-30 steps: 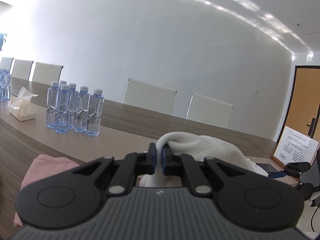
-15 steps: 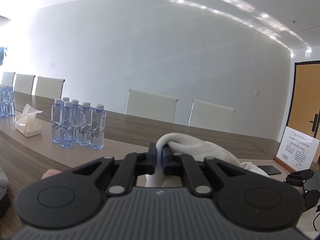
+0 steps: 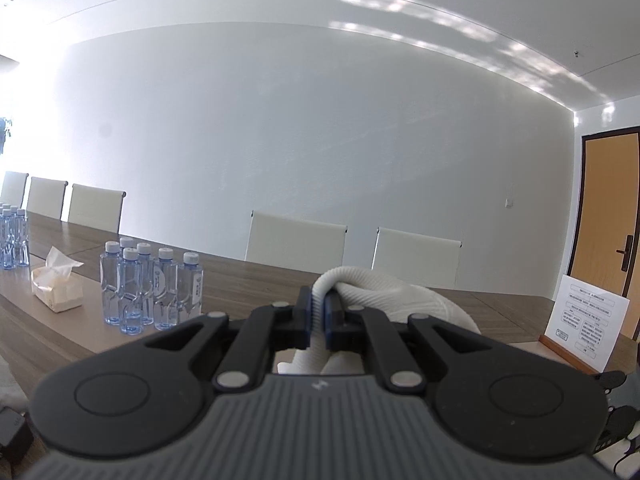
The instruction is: Fold clothes
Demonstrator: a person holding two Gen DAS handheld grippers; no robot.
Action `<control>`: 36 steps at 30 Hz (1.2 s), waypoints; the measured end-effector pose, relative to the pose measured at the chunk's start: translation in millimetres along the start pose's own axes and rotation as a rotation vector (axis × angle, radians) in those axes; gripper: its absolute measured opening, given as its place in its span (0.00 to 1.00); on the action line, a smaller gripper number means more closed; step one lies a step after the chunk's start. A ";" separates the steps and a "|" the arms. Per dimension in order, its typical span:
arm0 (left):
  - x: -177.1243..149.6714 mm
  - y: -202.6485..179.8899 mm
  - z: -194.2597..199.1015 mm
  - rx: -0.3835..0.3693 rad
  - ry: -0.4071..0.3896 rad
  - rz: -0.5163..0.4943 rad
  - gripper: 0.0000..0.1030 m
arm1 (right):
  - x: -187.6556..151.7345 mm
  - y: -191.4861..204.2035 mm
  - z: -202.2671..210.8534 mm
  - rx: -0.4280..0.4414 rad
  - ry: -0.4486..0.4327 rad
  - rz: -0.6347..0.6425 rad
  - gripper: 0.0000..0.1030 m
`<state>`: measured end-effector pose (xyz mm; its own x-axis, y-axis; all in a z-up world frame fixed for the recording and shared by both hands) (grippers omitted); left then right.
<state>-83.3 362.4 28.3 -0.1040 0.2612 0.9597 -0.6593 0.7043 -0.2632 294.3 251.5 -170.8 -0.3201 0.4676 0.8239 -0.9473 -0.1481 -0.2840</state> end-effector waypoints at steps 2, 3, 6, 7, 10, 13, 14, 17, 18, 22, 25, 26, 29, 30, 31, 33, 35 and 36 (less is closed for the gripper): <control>5.8 -5.4 1.0 -0.002 -0.010 0.001 0.04 | -1.0 2.7 -3.2 -0.073 -0.002 0.013 0.60; 8.7 -8.8 1.8 -0.002 -0.015 -0.001 0.04 | -1.6 1.6 -5.7 -0.105 0.000 0.007 0.37; 17.7 -19.2 4.0 -0.009 -0.031 -0.018 0.04 | 0.5 -6.0 -2.7 -0.186 -0.036 -0.028 0.09; 20.7 -22.6 4.2 -0.011 -0.036 -0.026 0.04 | 2.3 -9.4 0.9 -0.212 -0.060 -0.043 0.08; 29.5 -31.7 1.2 -0.015 -0.053 -0.052 0.04 | 11.1 -25.5 17.0 -0.312 -0.141 -0.107 0.07; 36.4 -42.9 -16.8 -0.010 -0.067 -0.103 0.04 | 11.4 -12.3 14.9 -0.241 -0.083 -0.031 0.07; 38.7 -46.7 -25.6 -0.001 -0.073 -0.123 0.04 | 10.9 -6.7 13.6 -0.211 -0.059 0.000 0.07; 43.7 -51.0 -49.7 0.028 -0.087 -0.172 0.05 | 9.2 10.0 10.0 -0.118 0.015 0.093 0.10; 38.9 -46.9 -54.5 0.016 -0.060 -0.178 0.05 | 8.5 15.5 9.0 -0.087 0.039 0.124 0.17; 1.0 -21.7 -58.6 -0.002 0.040 -0.219 0.05 | -21.2 58.0 4.0 0.155 0.147 0.276 0.70; -41.3 3.9 -50.6 0.007 0.110 -0.261 0.05 | -14.3 32.0 10.1 0.232 0.063 0.107 0.69; -55.3 12.5 -47.9 0.010 0.134 -0.275 0.05 | -8.2 15.5 10.5 0.247 0.017 0.020 0.70; -93.5 32.3 -29.4 -0.015 0.180 -0.317 0.05 | 9.8 -55.7 -9.3 0.235 -0.066 -0.258 0.74; -105.0 34.5 -19.0 -0.040 0.192 -0.344 0.05 | 11.7 -76.7 -26.3 0.178 -0.025 -0.315 0.74; -116.5 36.8 -8.5 -0.065 0.203 -0.372 0.05 | 12.7 -95.3 -44.0 0.114 0.027 -0.363 0.73; -135.3 39.2 8.5 -0.102 0.232 -0.419 0.05 | 10.2 -110.0 -80.5 0.055 0.118 -0.428 0.70; -149.9 39.8 21.6 -0.126 0.267 -0.459 0.05 | 7.0 -120.6 -116.7 0.007 0.207 -0.488 0.70; -157.2 40.1 28.1 -0.138 0.284 -0.479 0.05 | 10.0 -114.1 -133.3 -0.027 0.231 -0.474 0.70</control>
<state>-114.3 331.1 -130.3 0.3987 0.0455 0.9160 -0.4787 0.8622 0.1655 400.6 389.2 -195.5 0.1570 0.6582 0.7363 -0.9859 0.1477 0.0782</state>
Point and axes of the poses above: each gripper's, at about its wrist camera, not at the fingertips, and z roughly against the way its jaws point, y to its left, x to its top, the point moved 6 cm from there along -z, roughly the way its jaws point, and after that the axes turned 8 degrees about z, right-handed, at the moved point
